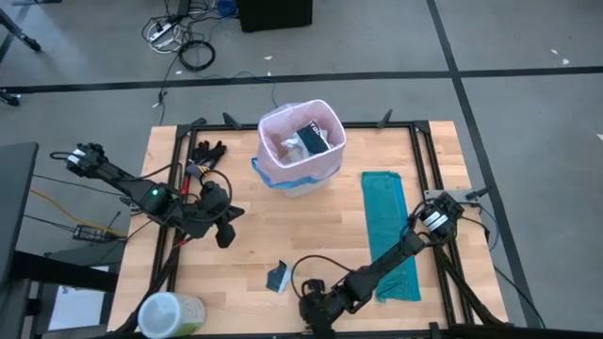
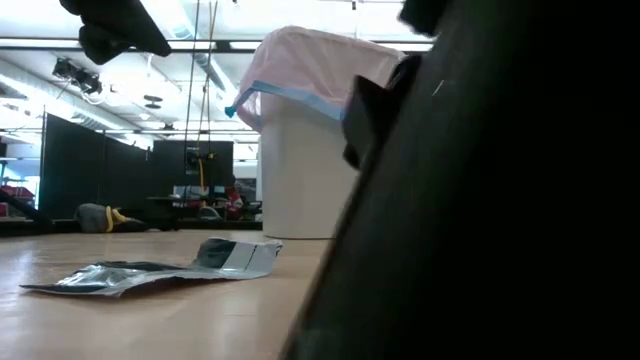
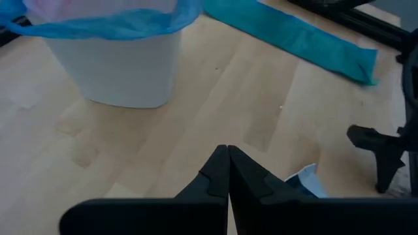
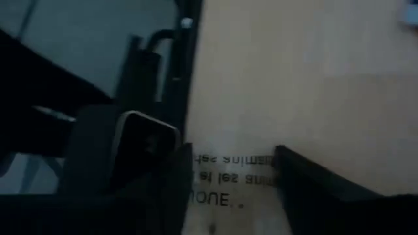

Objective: Place trash/remove bag and relplace
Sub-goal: Put the transparent plastic into the white trash bin

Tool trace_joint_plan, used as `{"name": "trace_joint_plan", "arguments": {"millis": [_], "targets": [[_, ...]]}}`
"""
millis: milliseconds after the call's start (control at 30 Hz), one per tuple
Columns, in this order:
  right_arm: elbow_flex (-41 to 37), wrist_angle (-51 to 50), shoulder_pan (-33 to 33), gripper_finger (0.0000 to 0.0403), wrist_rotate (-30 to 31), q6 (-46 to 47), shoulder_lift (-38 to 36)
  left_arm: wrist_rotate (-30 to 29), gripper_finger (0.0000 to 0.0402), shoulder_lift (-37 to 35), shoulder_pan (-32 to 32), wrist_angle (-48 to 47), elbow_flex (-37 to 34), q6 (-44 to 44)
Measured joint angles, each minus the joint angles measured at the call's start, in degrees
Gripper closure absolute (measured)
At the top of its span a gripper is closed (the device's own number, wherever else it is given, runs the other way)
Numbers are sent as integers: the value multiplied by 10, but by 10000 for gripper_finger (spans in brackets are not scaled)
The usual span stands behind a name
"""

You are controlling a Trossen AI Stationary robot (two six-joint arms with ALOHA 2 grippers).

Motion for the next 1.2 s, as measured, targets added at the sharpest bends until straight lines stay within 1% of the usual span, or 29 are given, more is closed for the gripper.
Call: {"name": "trace_joint_plan", "arguments": {"millis": [67, 133, 167, 200, 300, 400, 533, 600, 767, 900, 1033, 1200], "targets": [[0, -18, 4, 272, 19, 15, 0, 1, 394, 1, 0, 2, 0, 0], [0, -38, 6, 350, 32, 18, 0, 0, 394, 2, 0, 3, 0, 0], [0, -43, 6, 376, 33, 20, -1, 0, 394, 3, 0, 4, 0, 0], [0, -45, 5, 386, 33, 25, -1, 0, 394, 4, 0, 3, 0, 0], [0, -48, 3, 398, 40, 48, -3, 0, 394, 3, 0, 4, 0, -3], [3, -74, 4, 402, 68, 32, -16, -1, 394, 4, 0, 5, 0, -11], [3, -171, -8, 403, 106, 3, -55, -2, 394, 3, 0, 8, 0, -12], [1, -245, -18, 403, 137, -13, -80, -3, 394, 3, 0, 15, 0, -13], [3, -341, -53, 403, 186, -23, -159, -7, 394, 3, 0, 34, 0, -11], [3, -339, -96, 403, 214, -44, -241, -7, 394, 3, 0, 45, 0, -10], [5, -304, -146, 403, 246, -86, -339, -11, 394, 3, 0, 57, 0, -9], [5, -239, -223, 403, 319, -185, -438, -18, 394, 3, 0, 94, 0, 10]]}}
